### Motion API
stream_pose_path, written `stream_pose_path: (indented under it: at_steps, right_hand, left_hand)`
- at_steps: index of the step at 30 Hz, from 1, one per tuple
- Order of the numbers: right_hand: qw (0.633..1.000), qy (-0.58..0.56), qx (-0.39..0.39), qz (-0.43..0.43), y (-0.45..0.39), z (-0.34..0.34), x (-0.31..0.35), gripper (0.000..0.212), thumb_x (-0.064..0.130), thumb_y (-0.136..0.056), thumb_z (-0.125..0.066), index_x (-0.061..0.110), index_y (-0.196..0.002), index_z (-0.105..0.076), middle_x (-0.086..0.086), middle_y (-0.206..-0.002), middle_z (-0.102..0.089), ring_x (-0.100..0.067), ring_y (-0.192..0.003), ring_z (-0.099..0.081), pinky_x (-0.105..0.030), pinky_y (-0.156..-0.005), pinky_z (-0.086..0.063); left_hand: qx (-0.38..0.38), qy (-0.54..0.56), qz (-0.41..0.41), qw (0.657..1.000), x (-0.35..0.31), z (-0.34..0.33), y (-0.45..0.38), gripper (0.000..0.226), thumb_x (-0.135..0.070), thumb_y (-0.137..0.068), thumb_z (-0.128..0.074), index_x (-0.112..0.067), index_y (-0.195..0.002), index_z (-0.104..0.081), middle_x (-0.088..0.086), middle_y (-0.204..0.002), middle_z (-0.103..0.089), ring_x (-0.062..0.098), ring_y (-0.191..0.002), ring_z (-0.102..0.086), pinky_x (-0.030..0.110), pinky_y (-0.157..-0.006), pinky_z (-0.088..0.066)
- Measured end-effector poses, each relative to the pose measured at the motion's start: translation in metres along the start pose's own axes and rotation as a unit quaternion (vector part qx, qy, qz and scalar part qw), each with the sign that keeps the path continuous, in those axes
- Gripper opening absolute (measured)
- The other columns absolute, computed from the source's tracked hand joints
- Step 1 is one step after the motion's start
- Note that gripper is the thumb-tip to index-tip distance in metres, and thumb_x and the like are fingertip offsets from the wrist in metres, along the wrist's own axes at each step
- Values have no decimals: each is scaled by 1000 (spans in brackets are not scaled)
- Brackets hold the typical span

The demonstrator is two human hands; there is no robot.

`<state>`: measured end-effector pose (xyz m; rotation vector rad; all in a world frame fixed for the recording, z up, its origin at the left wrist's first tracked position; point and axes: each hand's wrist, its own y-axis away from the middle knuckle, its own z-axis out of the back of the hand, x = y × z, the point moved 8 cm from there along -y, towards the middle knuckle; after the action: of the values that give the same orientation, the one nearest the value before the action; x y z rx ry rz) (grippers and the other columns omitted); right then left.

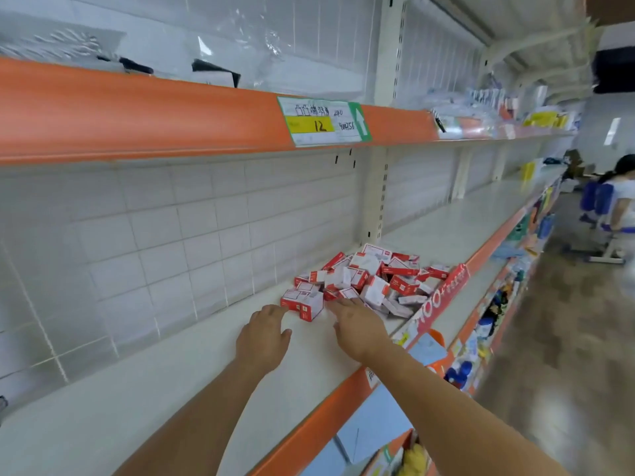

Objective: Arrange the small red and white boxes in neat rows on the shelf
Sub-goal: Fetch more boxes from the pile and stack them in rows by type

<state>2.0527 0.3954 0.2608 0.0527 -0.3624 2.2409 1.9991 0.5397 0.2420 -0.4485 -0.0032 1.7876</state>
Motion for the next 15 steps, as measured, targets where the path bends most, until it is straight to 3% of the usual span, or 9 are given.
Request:
stream_pose_path:
  at_steps: [6,11,15]
  right_hand:
    - [997,0,22,74,-39,-12,-7,65,0,-89,-43,14,-149,-22,-4,-157,-21,-21,-144,-19,-35,-112,-27]
    - [995,-4,35,90,-58,-25,-7,67,2,-92,-43,15,-151,-14,-3,-159,-13,-21,-144,-17,-35,-110,-28]
    - [993,8,43,108,-72,-33,-1,66,8,-92,-50,16,-150,-19,-4,-157,-19,-24,-142,-23,-37,-112,-27]
  left_hand:
    - [-17,-10,17,1000,-15,-16,-28,56,-21,-96,-45,-21,-148,-22,-2,-154,-24,17,-139,-26,29,-109,-30]
    - [-2,-50,5,999,-12,-29,-49,62,-17,-96,-42,-23,-150,-13,-4,-158,-12,15,-144,-15,29,-113,-24]
    - [19,-66,-3,998,-10,-37,-68,62,-13,-96,-39,-24,-151,-11,-3,-159,-9,17,-145,-11,31,-115,-20]
